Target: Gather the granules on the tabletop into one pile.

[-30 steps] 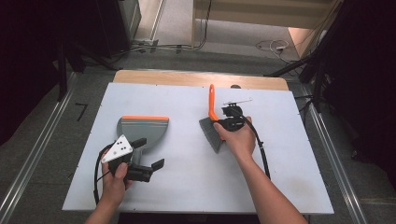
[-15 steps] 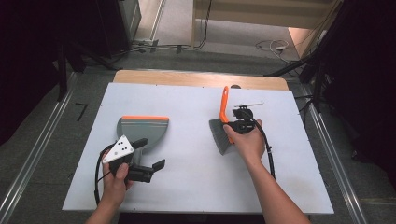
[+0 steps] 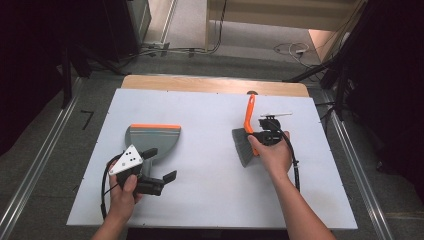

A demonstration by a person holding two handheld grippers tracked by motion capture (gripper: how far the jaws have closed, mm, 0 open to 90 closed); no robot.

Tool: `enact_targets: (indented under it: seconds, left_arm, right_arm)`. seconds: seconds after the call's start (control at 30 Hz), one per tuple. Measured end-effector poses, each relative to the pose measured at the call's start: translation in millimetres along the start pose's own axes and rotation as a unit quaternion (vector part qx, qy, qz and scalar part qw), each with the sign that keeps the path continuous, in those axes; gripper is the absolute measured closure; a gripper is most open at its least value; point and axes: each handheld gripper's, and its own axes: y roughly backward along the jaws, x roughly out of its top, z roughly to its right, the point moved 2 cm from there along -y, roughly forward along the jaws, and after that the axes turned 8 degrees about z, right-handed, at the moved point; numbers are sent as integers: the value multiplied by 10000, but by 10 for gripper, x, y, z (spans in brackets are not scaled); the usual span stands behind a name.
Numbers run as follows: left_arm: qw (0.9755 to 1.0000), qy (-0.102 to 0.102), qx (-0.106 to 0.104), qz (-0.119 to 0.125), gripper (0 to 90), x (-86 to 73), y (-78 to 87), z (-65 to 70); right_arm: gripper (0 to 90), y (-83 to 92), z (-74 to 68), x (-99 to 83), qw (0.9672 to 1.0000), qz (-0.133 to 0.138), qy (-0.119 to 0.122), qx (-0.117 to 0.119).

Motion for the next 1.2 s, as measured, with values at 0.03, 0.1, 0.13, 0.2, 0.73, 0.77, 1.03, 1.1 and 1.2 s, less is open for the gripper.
enact_targets:
  seconds: [0.03,0.1,0.13,0.2,0.73,0.77,1.03,1.1,1.2]
  left_arm:
    - [10000,1,-2,1,0,-1,-1,0]
    - [10000,-7,-3,-4,0,0,-2,2]
    - [10000,-11,-6,-1,0,2,-1,2]
    - [10000,-18,-2,0,0,4,-2,2]
    - [10000,-19,-7,14,0,10,-2,0]
    - [10000,-25,-2,3,0,12,-2,1]
    - [10000,-34,-13,-10,0,16,-15,13]
    - [10000,-37,-18,-15,0,16,-14,15]
    - [10000,-32,-13,-3,0,13,-18,12]
  right_arm:
    - [676,9,17,-3,10000,12,-7,-6]
    - [675,21,40,-9,10000,-1,-45,-1]
    - [675,25,51,-10,10000,10,-42,11]
    - [676,37,60,-8,9999,45,-77,138]
    - [686,513,109,173,9974,688,225,-64]
    - [686,527,151,161,9972,694,219,-181]
    - [687,428,341,-25,9883,592,655,-1241]
    - [687,391,312,-58,9855,622,785,-1370]
    - [688,356,210,-61,9846,637,893,-1359]
